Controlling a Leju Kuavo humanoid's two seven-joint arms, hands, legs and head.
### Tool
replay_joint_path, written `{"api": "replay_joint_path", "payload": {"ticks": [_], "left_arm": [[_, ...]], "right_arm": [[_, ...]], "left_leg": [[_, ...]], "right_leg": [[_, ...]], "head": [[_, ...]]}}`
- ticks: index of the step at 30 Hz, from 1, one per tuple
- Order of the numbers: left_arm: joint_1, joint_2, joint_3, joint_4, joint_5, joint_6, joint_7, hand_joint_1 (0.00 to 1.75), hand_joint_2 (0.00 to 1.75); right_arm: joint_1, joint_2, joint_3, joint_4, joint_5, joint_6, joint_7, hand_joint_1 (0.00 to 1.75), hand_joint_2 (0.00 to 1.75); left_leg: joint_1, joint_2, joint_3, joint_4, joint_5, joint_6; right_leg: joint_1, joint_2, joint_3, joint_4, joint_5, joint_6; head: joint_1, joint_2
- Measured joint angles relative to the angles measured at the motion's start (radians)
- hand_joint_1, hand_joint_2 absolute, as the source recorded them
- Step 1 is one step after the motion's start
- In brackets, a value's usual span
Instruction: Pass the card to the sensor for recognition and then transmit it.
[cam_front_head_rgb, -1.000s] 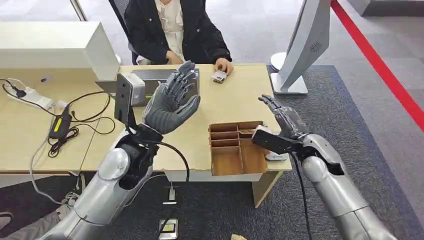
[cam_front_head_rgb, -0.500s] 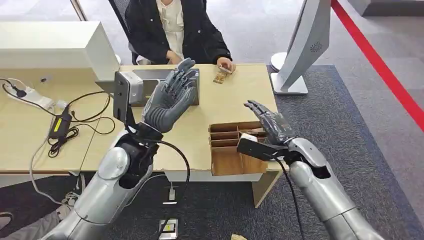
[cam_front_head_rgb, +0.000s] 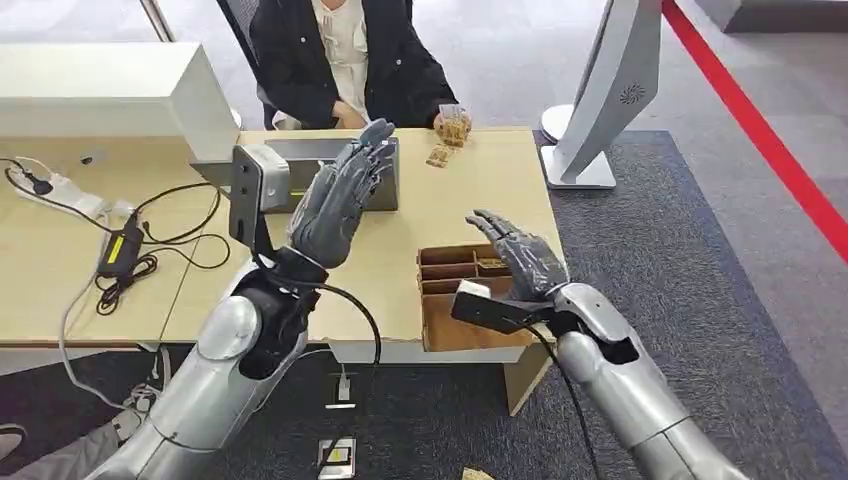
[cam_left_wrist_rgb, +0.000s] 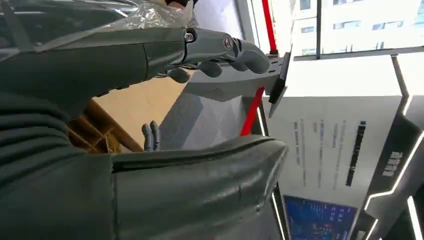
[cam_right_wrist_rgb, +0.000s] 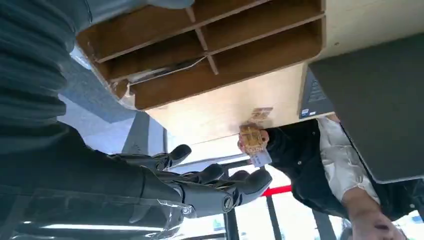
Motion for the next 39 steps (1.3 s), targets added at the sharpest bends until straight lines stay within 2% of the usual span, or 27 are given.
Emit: {"api": "replay_joint_path", "payload": {"ticks": [6,12,18,22,39], "left_arm": [[0.0,-0.009,0.001,0.0,0.0,-0.002,0.006,0.0,0.0],[0.004,-0.008,0.002,-0.007,0.0,-0.003,0.01,0.0,0.0],[0.009,-0.005,0.007,-0.015,0.002,0.003,0.015,0.0,0.0],[0.009,-0.003,0.008,-0.015,0.002,0.009,0.016,0.0,0.0],[0.016,-0.003,0.008,-0.011,-0.003,0.018,-0.01,0.0,0.0]], "right_arm": [[-0.002,0.033,0.032,0.057,-0.015,-0.06,0.012,0.0,1.75],[-0.013,0.042,0.049,0.094,-0.018,-0.075,0.015,0.0,1.75],[-0.037,0.043,0.069,0.156,0.058,-0.18,0.009,0.0,1.75],[-0.044,0.045,0.074,0.197,0.065,-0.224,-0.002,0.0,1.75],[-0.063,0.043,0.076,0.295,0.059,-0.292,-0.027,0.0,1.75]], "left_leg": [[0.0,0.0,0.0,0.0,0.0,0.0],[0.0,0.0,0.0,0.0,0.0,0.0],[0.0,0.0,0.0,0.0,0.0,0.0],[0.0,0.0,0.0,0.0,0.0,0.0],[0.0,0.0,0.0,0.0,0.0,0.0]], "right_leg": [[0.0,0.0,0.0,0.0,0.0,0.0],[0.0,0.0,0.0,0.0,0.0,0.0],[0.0,0.0,0.0,0.0,0.0,0.0],[0.0,0.0,0.0,0.0,0.0,0.0],[0.0,0.0,0.0,0.0,0.0,0.0]], "head": [[0.0,0.0],[0.0,0.0],[0.0,0.0],[0.0,0.0],[0.0,0.0]]}}
